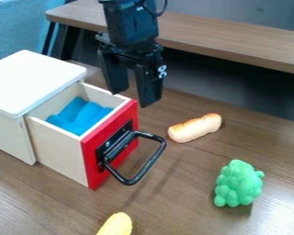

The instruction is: Close the drawer and reopen it slightly

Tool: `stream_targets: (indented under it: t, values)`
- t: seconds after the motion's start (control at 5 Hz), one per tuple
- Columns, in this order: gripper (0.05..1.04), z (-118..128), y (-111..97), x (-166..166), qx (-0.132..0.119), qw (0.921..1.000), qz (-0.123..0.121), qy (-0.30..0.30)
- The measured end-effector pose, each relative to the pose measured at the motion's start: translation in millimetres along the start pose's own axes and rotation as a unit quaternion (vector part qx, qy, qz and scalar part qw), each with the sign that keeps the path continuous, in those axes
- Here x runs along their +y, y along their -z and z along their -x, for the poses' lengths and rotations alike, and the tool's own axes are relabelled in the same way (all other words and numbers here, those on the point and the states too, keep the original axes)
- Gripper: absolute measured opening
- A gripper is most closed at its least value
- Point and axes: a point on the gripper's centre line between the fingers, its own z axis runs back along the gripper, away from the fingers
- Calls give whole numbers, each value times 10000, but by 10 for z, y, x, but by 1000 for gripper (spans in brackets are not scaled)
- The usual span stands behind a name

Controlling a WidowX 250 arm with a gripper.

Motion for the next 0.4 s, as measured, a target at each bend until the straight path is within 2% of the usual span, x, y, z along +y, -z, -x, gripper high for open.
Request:
stream_targets:
  t: [0.2, 0.4]
  values:
    - [999, -1, 74, 12, 109, 9999, 33, -50]
    - [999, -65, 170, -42, 80, 10000, -23, -51]
